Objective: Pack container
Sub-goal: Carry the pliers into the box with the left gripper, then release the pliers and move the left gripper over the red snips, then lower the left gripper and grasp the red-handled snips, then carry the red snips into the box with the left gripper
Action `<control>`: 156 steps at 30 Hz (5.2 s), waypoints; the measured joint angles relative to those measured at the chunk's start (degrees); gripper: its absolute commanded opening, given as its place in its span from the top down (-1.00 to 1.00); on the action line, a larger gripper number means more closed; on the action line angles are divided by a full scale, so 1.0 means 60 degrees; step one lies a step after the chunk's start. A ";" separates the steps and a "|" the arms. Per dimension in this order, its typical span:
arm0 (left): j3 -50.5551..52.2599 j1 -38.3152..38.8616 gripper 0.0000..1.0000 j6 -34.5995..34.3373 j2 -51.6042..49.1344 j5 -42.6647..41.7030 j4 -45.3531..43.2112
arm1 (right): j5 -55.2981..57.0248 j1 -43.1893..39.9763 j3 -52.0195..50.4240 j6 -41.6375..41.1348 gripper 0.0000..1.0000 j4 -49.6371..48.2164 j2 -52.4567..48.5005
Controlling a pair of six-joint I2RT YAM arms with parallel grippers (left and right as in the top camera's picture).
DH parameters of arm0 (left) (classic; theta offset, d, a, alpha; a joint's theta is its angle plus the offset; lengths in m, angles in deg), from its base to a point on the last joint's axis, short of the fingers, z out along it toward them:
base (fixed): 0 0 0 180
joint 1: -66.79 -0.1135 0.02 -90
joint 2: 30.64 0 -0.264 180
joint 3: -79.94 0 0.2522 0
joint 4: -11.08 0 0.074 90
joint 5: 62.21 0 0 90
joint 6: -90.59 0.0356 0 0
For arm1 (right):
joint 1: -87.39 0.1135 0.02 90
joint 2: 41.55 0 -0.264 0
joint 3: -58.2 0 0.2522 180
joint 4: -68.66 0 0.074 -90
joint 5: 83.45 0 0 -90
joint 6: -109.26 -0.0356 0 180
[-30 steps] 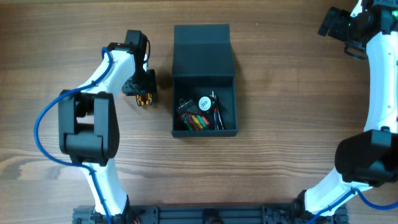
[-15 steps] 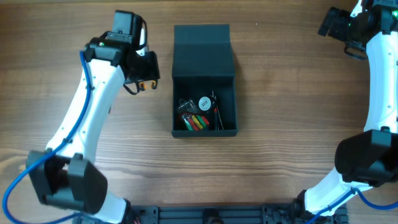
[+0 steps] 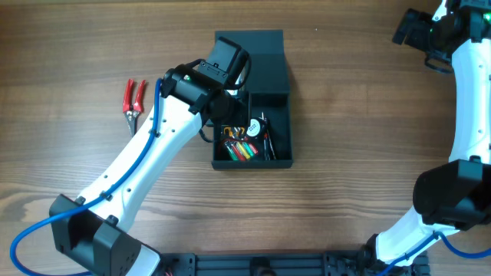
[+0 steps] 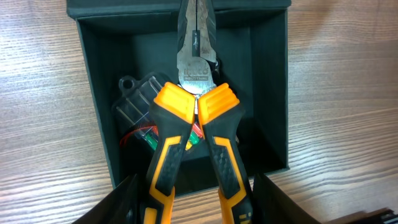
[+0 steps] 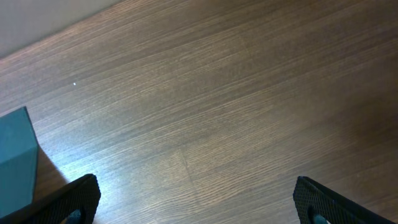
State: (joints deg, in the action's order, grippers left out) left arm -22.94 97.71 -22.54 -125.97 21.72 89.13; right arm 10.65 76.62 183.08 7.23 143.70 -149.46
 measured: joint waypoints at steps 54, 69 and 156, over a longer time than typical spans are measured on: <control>0.0364 -0.6488 -0.99 0.5650 -0.2987 0.1457 -0.1603 | 0.0004 0.0000 0.0000 0.0000 -0.99 0.0000 0.0000; 0.0382 -0.7464 -0.99 0.5992 -0.3996 -0.0219 -0.2830 | 0.0004 0.0000 0.0000 0.0000 -0.99 0.0000 0.0000; -0.1566 0.1086 0.24 0.3184 -0.1468 0.0780 0.0226 | 0.0000 0.0000 0.0000 0.0000 -1.00 0.0000 0.0000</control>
State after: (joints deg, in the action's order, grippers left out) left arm -32.34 104.22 -3.44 -134.78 26.40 90.49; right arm 10.65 76.62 183.08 7.23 143.70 -149.46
